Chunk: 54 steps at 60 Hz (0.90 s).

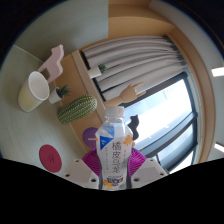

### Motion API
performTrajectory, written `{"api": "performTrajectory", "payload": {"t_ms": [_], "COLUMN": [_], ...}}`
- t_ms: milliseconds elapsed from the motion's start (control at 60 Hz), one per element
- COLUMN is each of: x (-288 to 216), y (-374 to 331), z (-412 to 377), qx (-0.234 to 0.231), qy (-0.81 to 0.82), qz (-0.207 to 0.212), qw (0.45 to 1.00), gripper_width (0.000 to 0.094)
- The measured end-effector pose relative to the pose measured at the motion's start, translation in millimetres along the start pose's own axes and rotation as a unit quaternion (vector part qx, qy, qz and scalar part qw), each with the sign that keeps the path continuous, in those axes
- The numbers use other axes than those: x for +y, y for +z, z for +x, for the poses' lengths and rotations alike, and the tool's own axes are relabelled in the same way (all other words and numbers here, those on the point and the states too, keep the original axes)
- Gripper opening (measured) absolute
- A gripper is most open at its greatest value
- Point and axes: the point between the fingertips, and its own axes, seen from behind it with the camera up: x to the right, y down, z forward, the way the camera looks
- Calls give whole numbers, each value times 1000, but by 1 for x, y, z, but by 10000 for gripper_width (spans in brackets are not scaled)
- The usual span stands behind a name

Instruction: Pour water

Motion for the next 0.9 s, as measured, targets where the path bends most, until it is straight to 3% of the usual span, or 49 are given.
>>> {"api": "performTrajectory", "payload": {"t_ms": [300,617,767,900], "x": [-90,-142,-154,-155], "y": [26,26,24,24], "z": [-61,-103,-115,-115], "qx": [5,40,52,53], "qy": [-297,-537,-595,-583], "qz": [76,159,177,176], "qw": [952,828,783,791], "gripper_width": [317,321,322,320]}}
